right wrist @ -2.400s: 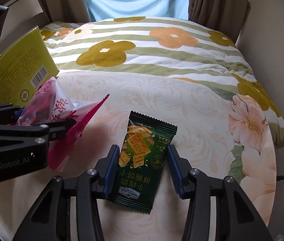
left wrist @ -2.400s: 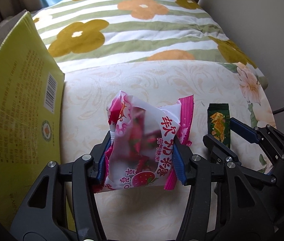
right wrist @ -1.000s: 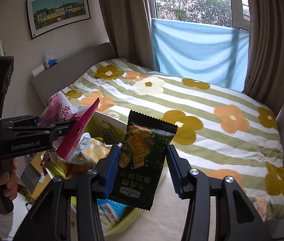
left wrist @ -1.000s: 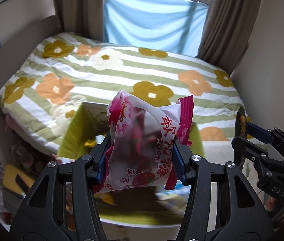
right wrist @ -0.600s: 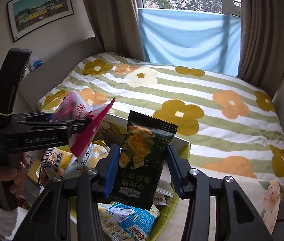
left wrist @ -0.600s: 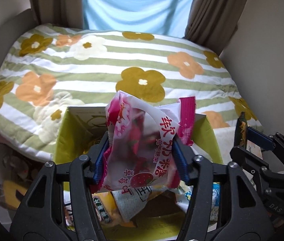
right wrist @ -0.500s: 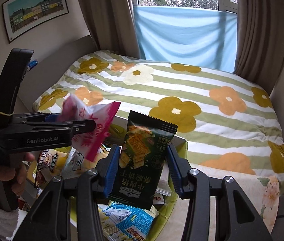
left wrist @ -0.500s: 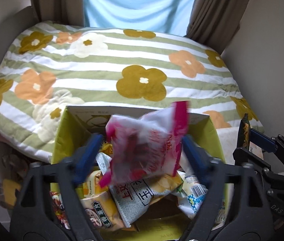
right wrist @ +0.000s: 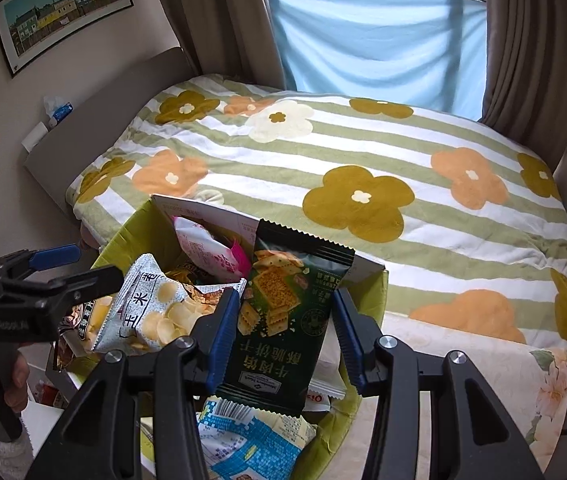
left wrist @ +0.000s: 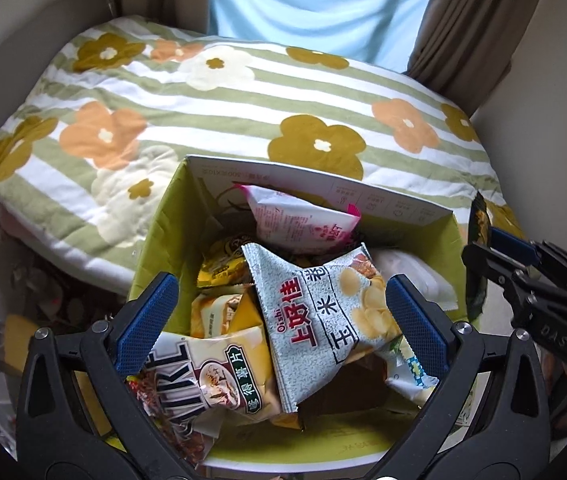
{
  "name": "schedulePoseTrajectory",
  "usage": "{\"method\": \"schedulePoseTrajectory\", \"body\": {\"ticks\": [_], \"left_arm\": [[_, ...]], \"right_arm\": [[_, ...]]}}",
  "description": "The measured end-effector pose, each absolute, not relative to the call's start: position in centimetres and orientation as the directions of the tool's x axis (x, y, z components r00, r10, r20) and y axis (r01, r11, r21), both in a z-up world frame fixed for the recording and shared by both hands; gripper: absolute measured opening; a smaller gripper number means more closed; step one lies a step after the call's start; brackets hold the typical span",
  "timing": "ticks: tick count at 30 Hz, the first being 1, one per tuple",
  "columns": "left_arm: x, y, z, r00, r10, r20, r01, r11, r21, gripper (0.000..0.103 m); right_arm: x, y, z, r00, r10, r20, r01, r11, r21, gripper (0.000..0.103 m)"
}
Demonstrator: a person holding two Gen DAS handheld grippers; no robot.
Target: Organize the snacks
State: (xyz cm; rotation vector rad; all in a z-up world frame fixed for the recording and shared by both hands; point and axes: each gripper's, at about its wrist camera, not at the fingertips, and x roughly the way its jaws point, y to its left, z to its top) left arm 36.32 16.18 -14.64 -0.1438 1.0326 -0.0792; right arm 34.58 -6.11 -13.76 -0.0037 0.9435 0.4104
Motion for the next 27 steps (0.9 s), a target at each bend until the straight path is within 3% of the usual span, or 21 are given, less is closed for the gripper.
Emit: {"method": "schedulePoseTrajectory", "body": {"ticks": [3, 5, 6, 7, 27], "left_arm": [[36.0, 16.1, -14.6, 0.510, -0.132, -0.850, -0.002, 0.988, -0.154, 0.103], [35.9, 16.1, -14.4, 0.510, -0.134, -0.850, -0.001, 0.988, -0.157, 0.103], [35.7, 16.1, -14.4, 0.512, -0.134, -0.849, 0.001, 0.988, -0.156, 0.103], [35.6, 16.2, -14.3, 0.513, -0.132, -0.848, 0.003, 0.988, -0.152, 0.103], [30.6, 14.2, -12.1, 0.586, -0.140, -0.798, 0.075, 0.990, -0.119, 0.103]], "right_arm": [[35.4, -5.8, -14.0, 0.501, 0.366, -0.784, -0.331, 0.919, 0.217, 0.047], [35.5, -5.7, -14.0, 0.504, 0.366, -0.782, -0.311, 0.922, 0.230, 0.075], [35.4, -5.8, -13.9, 0.514, 0.362, -0.778, -0.301, 0.925, 0.232, 0.098], [35.3, -5.9, -13.8, 0.519, 0.359, -0.775, -0.294, 0.927, 0.233, 0.102], [28.8, -8.3, -11.3, 0.617, 0.241, -0.749, -0.176, 0.970, 0.167, 0.102]]}}
